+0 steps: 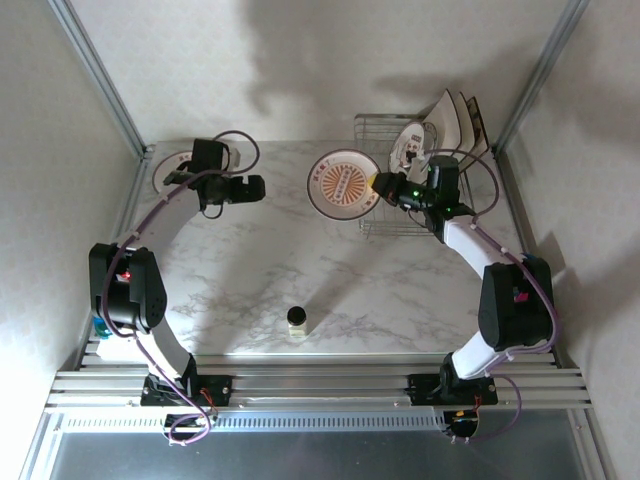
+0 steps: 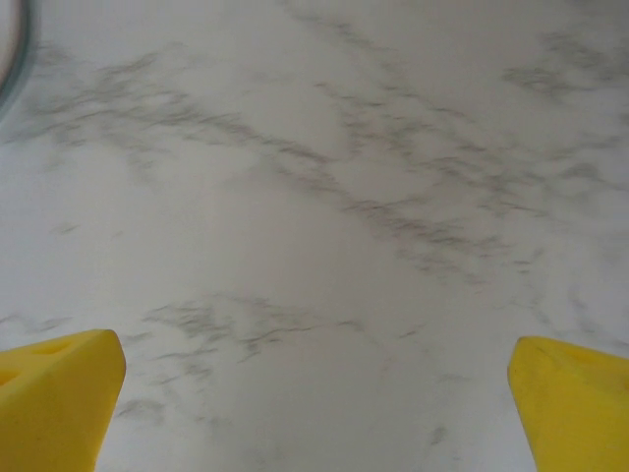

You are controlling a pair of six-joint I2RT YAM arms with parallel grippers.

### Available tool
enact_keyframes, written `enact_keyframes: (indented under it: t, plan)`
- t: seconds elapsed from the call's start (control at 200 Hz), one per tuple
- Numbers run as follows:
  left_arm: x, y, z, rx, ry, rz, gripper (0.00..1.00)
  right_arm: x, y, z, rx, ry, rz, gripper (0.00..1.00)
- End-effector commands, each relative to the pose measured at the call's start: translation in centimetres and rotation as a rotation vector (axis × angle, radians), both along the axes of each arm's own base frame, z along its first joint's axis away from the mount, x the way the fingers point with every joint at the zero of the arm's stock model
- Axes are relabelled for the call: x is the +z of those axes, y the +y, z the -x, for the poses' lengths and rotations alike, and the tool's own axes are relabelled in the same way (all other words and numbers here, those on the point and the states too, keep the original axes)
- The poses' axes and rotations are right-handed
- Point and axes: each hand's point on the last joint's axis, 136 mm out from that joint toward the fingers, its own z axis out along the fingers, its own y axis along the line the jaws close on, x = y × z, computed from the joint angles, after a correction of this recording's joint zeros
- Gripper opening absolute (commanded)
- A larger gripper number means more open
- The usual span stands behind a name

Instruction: Unload the plates from the dish rack

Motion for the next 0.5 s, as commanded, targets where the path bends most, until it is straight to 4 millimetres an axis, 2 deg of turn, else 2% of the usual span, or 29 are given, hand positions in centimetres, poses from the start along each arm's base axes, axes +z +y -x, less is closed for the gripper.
enact_keyframes:
  t: [0.0, 0.125, 0.29, 0.496]
  plan:
    - [3.5, -4.8, 0.6, -0.163, -0.080, 0.251, 0.99, 0.9, 0.7, -0.4, 0.032, -0.041, -0.049, 0.00]
    - [5.1, -7.4, 1.2, -0.271, -0.107, 0.424, 1.00, 0.7, 1.2, -0.8, 0.042, -0.038, -0.062, 0.00]
    - [6.8, -9.3, 1.6, -0.346, -0.135, 0.583, 0.99, 0.7, 2.3, -1.1, 0.062, -0.039, -0.066, 0.00]
    - [6.4, -10.4, 1.4, -0.361, -0.122, 0.647, 0.99, 1.2, 4.5, -1.2, 0.102, -0.053, -0.077, 0.00]
